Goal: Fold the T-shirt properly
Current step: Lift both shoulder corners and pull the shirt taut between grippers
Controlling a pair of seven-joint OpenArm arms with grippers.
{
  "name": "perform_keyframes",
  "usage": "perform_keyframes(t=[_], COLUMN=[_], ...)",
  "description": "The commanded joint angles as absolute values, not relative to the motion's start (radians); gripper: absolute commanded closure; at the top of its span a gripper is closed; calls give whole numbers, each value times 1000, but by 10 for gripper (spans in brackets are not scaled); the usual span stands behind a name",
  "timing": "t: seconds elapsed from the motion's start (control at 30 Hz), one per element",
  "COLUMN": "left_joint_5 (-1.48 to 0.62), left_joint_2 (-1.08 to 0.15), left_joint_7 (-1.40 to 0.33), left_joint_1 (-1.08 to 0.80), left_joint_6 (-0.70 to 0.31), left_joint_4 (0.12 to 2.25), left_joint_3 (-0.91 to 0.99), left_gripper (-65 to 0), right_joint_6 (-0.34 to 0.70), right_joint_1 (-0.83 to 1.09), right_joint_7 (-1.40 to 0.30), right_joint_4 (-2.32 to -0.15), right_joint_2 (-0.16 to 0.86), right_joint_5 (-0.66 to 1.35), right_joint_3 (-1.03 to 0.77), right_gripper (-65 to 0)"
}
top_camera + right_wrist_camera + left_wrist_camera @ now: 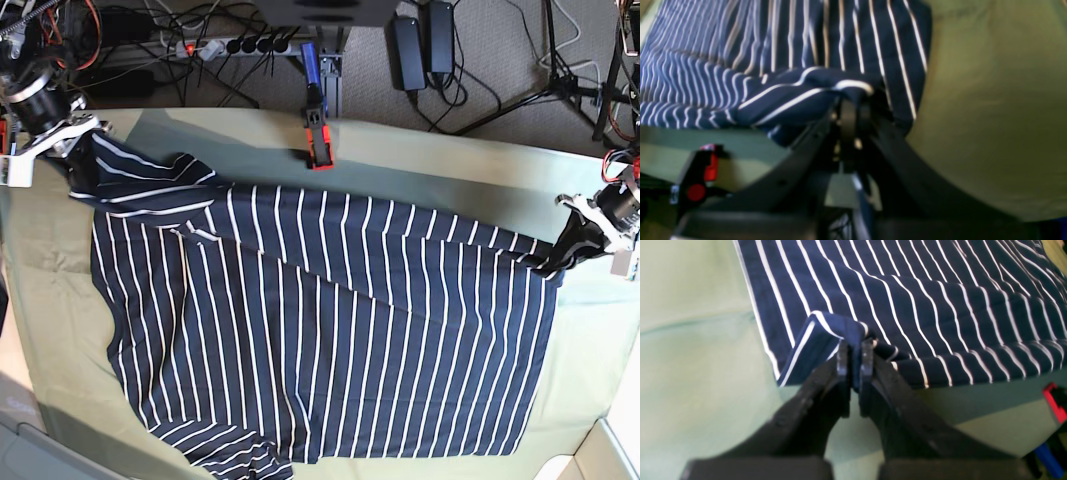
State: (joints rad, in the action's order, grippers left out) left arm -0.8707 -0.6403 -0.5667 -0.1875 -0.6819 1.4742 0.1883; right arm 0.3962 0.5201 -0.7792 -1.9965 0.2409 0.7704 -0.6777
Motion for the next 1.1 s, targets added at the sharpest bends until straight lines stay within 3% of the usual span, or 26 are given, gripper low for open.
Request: perform_keyframes(t=[0.0, 0.3, 0.73, 1.07], left_joint_5=[-875, -909, -1061, -1092], left_joint_2=[-662, -723, -748, -742], left_joint_7=[-542, -587, -636, -648], left_joint_1=[-156, -124, -263, -266], left_joint_6=[-698, -698, -698, -698], left_joint_4=[1472, 1444, 1455, 1455], left_joint_3=[185, 248, 362, 408], left_gripper=[0, 0, 0, 0], right_joint_6=[434, 434, 434, 453], right_joint_1=[508, 596, 760, 698], right_joint_7=[-756, -806, -805, -797], right_joint_4=[-1997, -2008, -2196, -2220], right_joint_2=[263, 263, 165, 169], right_joint_5=[782, 839, 838, 845], right_joint_3=[-677, -674, -687, -704], right_gripper=[0, 0, 0, 0])
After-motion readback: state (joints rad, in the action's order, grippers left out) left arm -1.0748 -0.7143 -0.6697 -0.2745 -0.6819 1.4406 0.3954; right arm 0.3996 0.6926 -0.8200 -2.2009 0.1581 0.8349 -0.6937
